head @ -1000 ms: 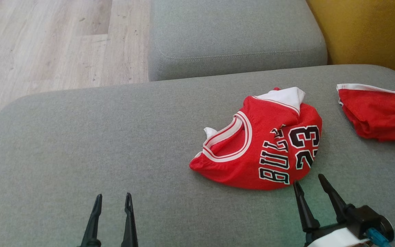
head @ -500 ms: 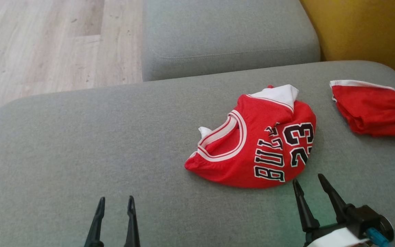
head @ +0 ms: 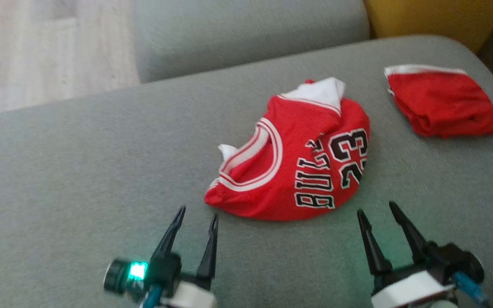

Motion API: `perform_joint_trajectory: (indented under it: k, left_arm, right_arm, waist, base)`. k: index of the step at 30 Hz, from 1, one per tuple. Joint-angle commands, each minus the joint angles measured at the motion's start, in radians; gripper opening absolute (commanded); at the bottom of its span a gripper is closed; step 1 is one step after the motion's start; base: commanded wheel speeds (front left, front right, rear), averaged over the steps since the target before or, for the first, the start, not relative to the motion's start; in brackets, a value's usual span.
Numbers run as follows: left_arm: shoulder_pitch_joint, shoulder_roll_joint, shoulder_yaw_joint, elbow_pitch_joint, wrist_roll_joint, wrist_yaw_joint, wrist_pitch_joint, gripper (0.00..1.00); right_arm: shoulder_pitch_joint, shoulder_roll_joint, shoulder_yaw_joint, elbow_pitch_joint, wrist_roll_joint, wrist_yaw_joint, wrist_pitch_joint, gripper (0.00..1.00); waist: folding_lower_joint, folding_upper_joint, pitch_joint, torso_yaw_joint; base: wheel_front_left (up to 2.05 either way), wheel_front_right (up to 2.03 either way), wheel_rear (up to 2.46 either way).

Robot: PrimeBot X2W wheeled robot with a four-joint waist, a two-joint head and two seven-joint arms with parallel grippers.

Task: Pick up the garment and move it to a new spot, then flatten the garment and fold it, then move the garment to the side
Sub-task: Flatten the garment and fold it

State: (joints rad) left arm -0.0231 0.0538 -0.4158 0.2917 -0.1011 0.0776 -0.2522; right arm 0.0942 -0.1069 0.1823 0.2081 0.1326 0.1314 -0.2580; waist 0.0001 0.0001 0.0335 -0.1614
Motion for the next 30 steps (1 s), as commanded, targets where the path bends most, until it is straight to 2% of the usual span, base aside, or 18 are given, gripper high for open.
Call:
perform_joint_trajectory:
  k: [1, 7, 15, 17, 21, 25, 28, 30]
  left_arm:
    - [-0.062, -0.004, 0.025, -0.017, 0.006, -0.005, -0.01, 1.0]
    - [-0.22, -0.004, -0.003, 0.153, -0.029, -0.027, -0.01, 1.0]
    - [-0.336, -0.004, -0.002, 0.388, -0.098, 0.008, 0.013, 1.0]
    - [-0.354, -0.004, -0.015, 0.391, -0.118, -0.009, 0.004, 0.0]
    - [-0.385, -0.004, -0.062, 0.33, -0.196, -0.079, -0.005, 0.0]
    - [-0.458, -0.004, -0.137, 0.176, -0.421, -0.159, 0.025, 0.0]
    - [-0.578, -0.004, -0.192, 0.047, -0.606, -0.177, 0.084, 0.0]
    - [-0.69, -0.004, -0.212, -0.01, -0.696, -0.174, 0.114, 0.0]
  right_arm:
    - [-0.054, -0.009, 0.022, -0.037, 0.008, -0.001, -0.004, 1.0]
    - [-0.092, -0.01, 0.036, -0.035, 0.019, -0.001, -0.004, 1.0]
    - [-0.125, -0.012, 0.064, -0.034, 0.032, -0.001, -0.004, 1.0]
    - [-0.128, -0.01, 0.072, -0.031, 0.035, -0.001, -0.004, 1.0]
    - [-0.127, -0.004, 0.088, -0.02, 0.039, -0.001, -0.004, 1.0]
    - [-0.132, 0.001, 0.109, -0.01, 0.045, -0.001, -0.004, 1.0]
    - [-0.134, 0.003, 0.115, -0.01, 0.044, -0.001, -0.004, 1.0]
    - [-0.131, 0.005, 0.114, -0.01, 0.041, -0.001, -0.004, 1.0]
  waist:
    - [-0.0001, -0.0001, 0.041, -0.039]
    - [-0.0001, -0.0001, 0.089, -0.117]
    - [-0.0001, -0.0001, 0.128, -0.206]
    - [-0.0001, -0.0001, 0.13, -0.226]
    - [-0.0001, -0.0001, 0.126, -0.263]
    - [-0.0001, -0.0001, 0.116, -0.3]
    - [-0.0001, -0.0001, 0.104, -0.317]
    - [-0.0001, -0.0001, 0.096, -0.321]
  base:
    - [0.0, 0.0, 0.0]
    - [0.0, 0.0, 0.0]
    - [0.0, 0.0, 0.0]
    - [0.0, 0.0, 0.0]
    - [0.0, 0.0, 0.0]
    - [0.0, 0.0, 0.0]
    - [0.0, 0.0, 0.0]
    - [0.0, 0.0, 0.0]
